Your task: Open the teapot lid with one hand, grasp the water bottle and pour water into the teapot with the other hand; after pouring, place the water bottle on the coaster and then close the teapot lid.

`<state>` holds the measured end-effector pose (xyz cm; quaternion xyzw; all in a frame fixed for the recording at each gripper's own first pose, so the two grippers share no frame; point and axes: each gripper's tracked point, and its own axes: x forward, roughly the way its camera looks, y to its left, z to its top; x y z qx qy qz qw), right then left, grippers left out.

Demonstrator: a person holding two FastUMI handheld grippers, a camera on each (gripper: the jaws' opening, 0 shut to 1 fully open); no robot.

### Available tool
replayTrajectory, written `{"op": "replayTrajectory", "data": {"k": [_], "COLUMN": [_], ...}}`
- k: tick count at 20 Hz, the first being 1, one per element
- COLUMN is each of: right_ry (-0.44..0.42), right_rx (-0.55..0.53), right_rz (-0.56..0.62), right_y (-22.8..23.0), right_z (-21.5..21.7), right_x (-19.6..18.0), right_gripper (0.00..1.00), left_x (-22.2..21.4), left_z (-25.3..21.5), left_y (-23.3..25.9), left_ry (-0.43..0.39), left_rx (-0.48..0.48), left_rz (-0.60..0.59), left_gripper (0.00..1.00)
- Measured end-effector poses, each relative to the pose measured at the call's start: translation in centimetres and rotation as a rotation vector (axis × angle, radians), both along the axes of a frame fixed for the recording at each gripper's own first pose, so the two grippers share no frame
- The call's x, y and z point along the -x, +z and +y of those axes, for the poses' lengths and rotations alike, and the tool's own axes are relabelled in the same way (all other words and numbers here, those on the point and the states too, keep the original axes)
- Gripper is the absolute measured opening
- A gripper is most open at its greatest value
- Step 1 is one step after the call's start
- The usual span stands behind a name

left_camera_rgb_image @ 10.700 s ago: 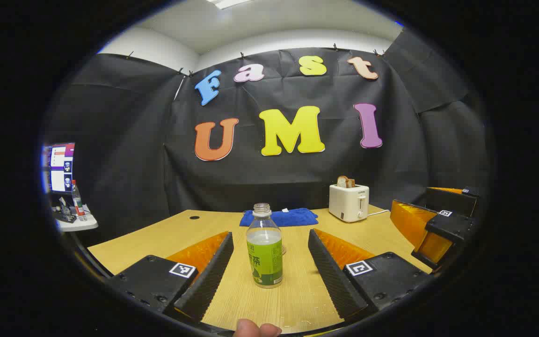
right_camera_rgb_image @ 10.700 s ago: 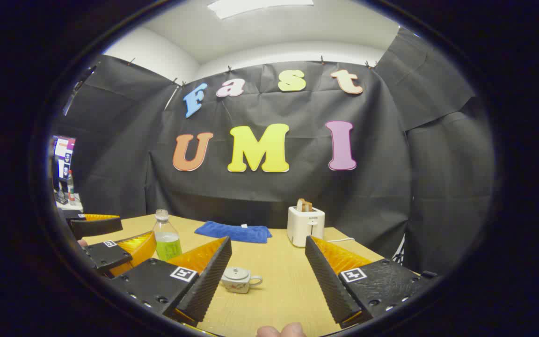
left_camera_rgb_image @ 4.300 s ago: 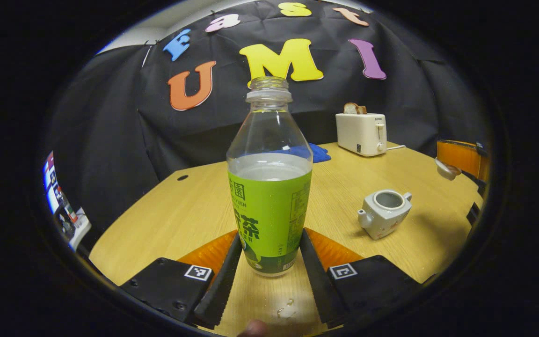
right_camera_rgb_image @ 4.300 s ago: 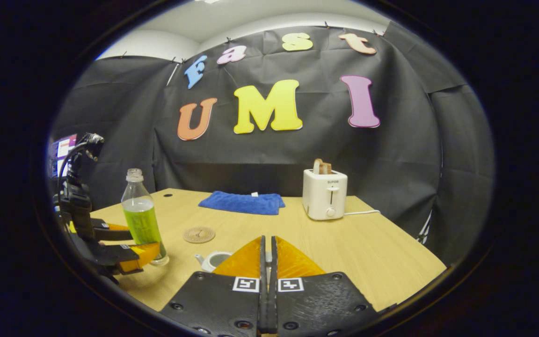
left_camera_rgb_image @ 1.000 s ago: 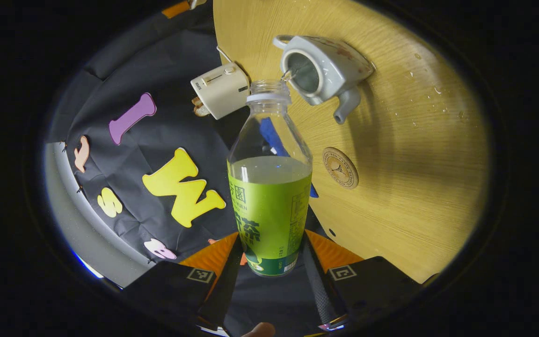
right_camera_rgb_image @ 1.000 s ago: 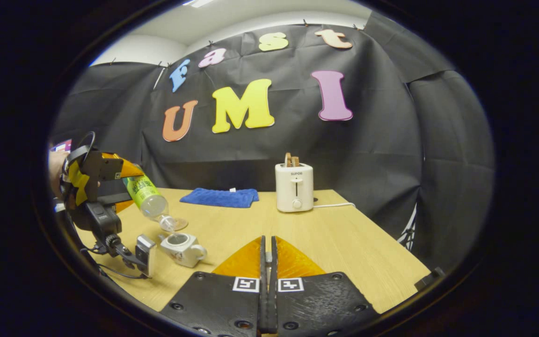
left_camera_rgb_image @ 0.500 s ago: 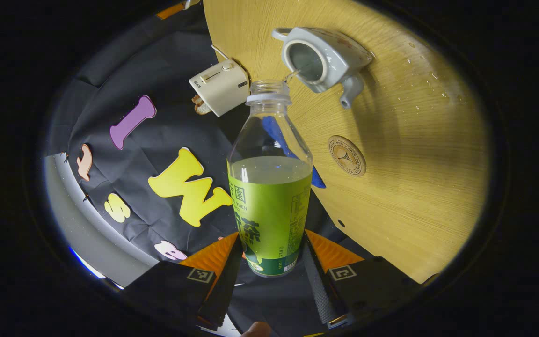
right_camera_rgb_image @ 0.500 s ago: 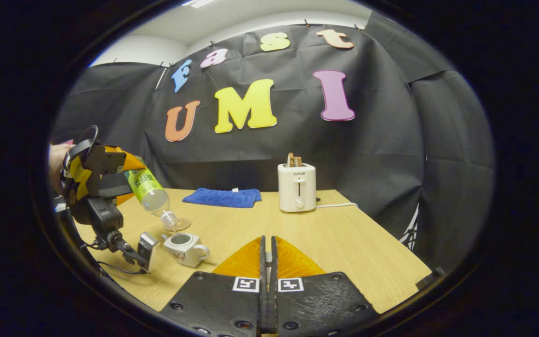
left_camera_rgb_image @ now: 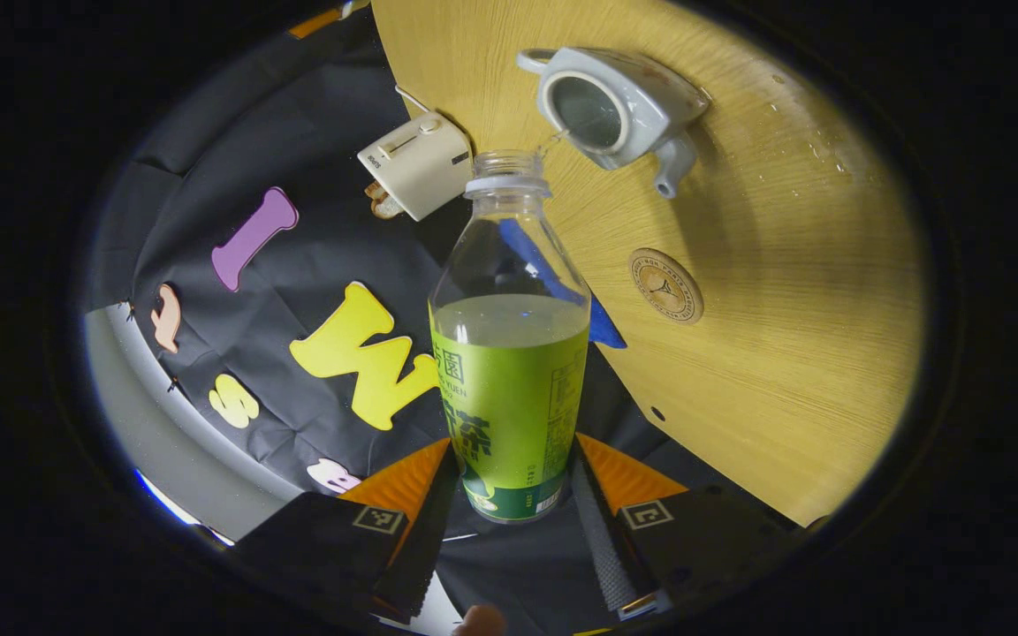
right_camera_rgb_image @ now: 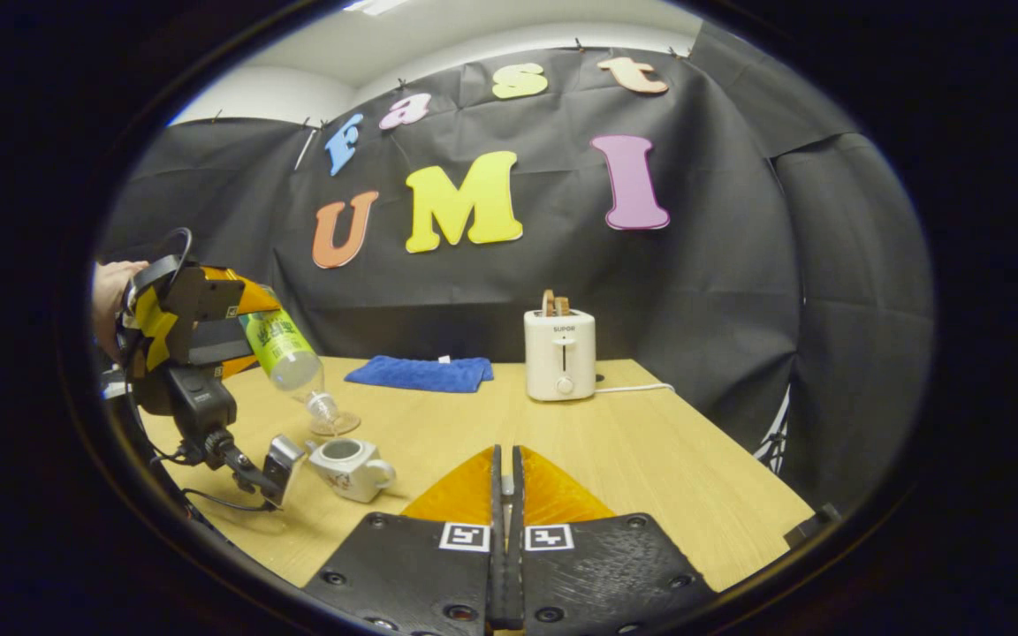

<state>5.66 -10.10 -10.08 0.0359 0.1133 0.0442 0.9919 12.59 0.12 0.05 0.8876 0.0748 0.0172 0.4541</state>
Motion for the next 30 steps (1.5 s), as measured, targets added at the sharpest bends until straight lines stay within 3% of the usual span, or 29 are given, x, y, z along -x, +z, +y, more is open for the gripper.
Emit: {"op": "replayTrajectory", "data": {"k": [11,19,23,30], "right_ry": [-0.004,-0.013,-0.015,-0.01], "right_rx": [0.003,0.003,0.007,0.024], "right_rz": [-0.001,-0.016,-0.014,-0.024], "right_y": [-0.2,0.5,0.6,1.5], "right_z": [-0.3,-0.4,-0.2,1.0], "right_x": [0.2,0.6,0.6,0.5], "right_gripper": [0.0,0.0,0.0,0.0], "left_x": [0.1,0.0,0.6,3.2], "left_z": [-0.3,0.4,1.6,3.0], "left_y": [0.0,-0.5,-2.2,-8.0], "left_ry": [-0.003,0.01,0.046,0.159], "left_rx": [0.004,0.13,0.299,0.9], "left_rz": [0.003,0.014,0.047,0.171], "left_gripper": [0.74,0.74,0.74,0.74]}}
